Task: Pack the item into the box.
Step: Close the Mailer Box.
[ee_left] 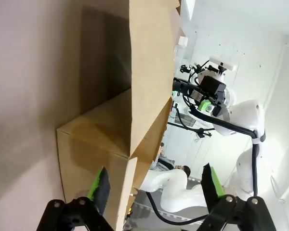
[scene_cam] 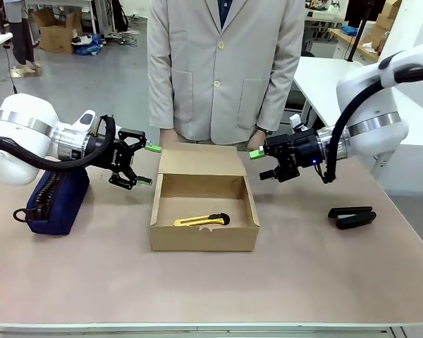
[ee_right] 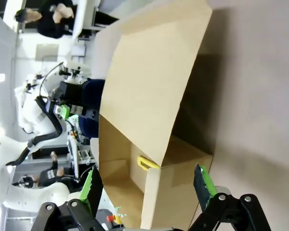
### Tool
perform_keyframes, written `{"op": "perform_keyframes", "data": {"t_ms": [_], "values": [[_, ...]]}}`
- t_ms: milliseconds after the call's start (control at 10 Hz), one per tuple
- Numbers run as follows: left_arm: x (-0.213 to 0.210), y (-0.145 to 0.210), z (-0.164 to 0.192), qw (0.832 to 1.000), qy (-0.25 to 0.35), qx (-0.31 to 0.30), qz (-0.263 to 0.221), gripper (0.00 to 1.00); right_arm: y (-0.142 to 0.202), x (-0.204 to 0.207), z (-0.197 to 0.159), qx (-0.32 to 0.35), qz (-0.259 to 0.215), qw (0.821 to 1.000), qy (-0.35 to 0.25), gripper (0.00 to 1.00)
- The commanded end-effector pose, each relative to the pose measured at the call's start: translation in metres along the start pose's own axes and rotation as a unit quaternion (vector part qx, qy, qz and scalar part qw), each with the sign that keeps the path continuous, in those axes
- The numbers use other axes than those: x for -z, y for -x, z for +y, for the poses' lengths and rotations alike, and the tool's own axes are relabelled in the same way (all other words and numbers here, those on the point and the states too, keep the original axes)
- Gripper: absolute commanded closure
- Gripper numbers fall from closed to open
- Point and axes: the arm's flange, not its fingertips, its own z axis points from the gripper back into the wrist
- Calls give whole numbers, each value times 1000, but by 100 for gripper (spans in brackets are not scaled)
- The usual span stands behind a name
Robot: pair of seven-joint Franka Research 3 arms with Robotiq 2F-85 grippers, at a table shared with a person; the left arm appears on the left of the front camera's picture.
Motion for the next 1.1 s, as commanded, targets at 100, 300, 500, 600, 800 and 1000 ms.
{"op": "perform_keyframes", "data": {"t_ms": [100, 300, 500, 600, 800, 1000], "values": [[0, 0, 0, 1000, 0, 0, 0, 0, -6, 0, 1, 6, -4, 999, 34, 0], [12, -27, 8, 1000, 16, -4, -18, 0, -25, 16, -14, 10, -2, 1000, 5, 0], [15, -49, 11, 998, 12, 23, -51, 0, -37, 33, -21, 7, 3, 1000, -7, 0], [15, -56, 12, 998, 18, 32, -51, 0, -41, 41, -24, 6, 11, 1000, -9, 0], [24, -66, 14, 998, 22, 51, -38, 0, -51, 56, -28, 2, 16, 1000, -26, 0], [35, -70, 18, 996, 34, 78, -14, 0, -60, 71, -30, 17, 26, 998, -47, 0]]}}
